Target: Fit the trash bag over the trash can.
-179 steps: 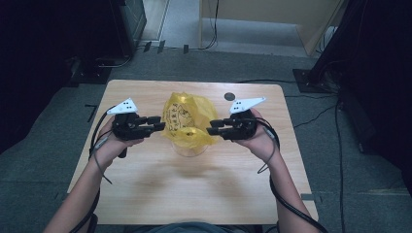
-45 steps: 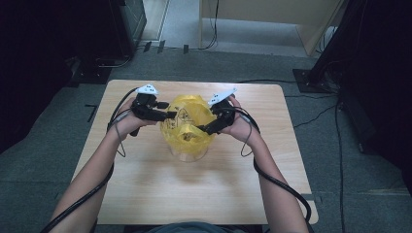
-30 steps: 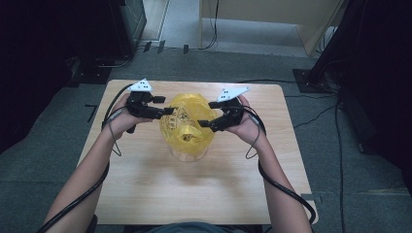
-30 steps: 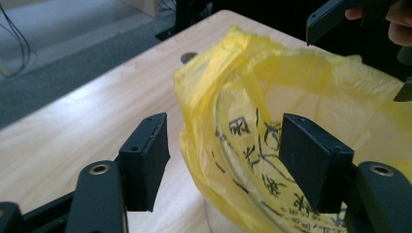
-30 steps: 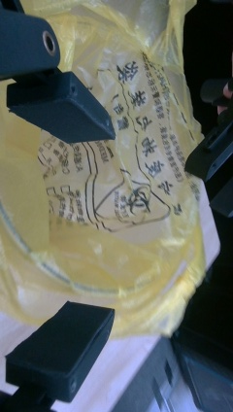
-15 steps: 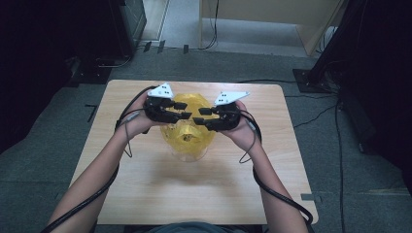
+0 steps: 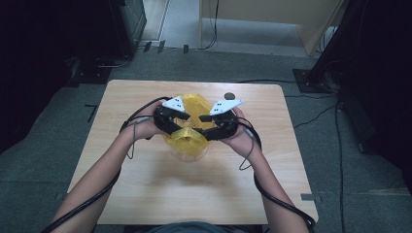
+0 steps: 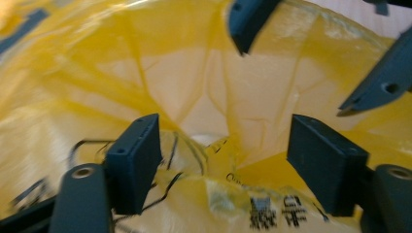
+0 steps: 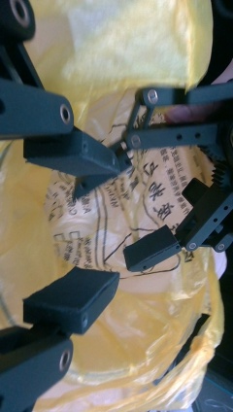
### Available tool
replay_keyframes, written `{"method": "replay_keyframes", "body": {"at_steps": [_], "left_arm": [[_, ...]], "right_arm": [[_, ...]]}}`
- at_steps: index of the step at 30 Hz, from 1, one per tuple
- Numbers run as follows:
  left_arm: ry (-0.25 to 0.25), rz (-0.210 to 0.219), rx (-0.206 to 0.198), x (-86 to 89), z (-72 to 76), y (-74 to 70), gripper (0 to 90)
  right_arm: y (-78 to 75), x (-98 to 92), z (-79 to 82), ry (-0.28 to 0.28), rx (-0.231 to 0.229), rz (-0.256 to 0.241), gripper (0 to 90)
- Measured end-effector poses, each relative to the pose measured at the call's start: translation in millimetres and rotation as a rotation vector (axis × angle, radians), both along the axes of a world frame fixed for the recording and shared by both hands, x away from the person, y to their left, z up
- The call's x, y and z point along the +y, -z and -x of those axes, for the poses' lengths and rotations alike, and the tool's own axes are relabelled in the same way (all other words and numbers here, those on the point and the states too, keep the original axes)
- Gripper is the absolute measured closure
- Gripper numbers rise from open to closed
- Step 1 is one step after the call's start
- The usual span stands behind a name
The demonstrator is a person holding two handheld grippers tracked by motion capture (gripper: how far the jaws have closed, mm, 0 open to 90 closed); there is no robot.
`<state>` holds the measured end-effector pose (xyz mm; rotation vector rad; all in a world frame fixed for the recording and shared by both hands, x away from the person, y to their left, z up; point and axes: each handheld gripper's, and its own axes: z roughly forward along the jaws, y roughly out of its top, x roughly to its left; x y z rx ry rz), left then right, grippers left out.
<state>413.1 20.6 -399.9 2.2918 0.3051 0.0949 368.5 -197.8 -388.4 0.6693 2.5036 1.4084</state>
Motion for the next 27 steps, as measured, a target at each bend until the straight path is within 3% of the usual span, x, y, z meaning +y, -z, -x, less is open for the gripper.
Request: {"method": "replay_keyframes", "body": {"at_steps": [2,4,6,9,12,15,17,21,23,25,27], "left_arm": [[0.021,-0.025,0.004,-1.6,-0.3,2.4,26.7],[-0.012,-0.070,0.026,-3.0,-0.8,3.2,29.6],[-0.031,-0.085,0.049,-3.0,-2.2,3.8,30.0],[-0.022,-0.103,0.029,-3.9,-1.0,3.6,29.9],[-0.027,-0.060,0.065,-1.0,-2.4,3.7,27.5],[-0.092,0.025,0.131,3.2,-6.5,2.2,26.4],[-0.125,0.055,0.136,5.2,-7.4,-2.2,28.0],[-0.145,0.050,0.084,8.3,-6.7,-10.5,28.4],[-0.145,0.046,0.099,8.6,-5.9,-11.6,28.5],[-0.139,0.022,0.103,8.0,-4.9,-10.1,28.3],[-0.129,-0.020,0.086,7.0,-3.0,-6.2,28.4]], "right_arm": [[1.0,-0.1,-0.8,0.004,0.007,0.018,39.2],[3.0,0.6,-1.3,0.001,0.010,0.037,36.1],[4.7,2.2,-0.9,-0.010,0.009,0.051,34.2],[4.5,5.5,1.5,-0.025,-0.002,0.053,31.7],[2.2,7.6,6.7,-0.047,-0.004,0.028,29.1],[2.2,8.0,10.7,-0.052,0.004,-0.001,27.1],[2.1,7.6,12.0,-0.048,0.002,-0.017,25.2],[-1.0,10.0,17.0,-0.056,0.004,-0.051,24.2],[-1.5,13.7,21.1,-0.070,0.008,-0.065,22.7],[1.5,19.0,25.9,-0.091,0.021,-0.069,21.4],[7.4,24.5,29.8,-0.108,0.020,-0.039,19.6]]}}
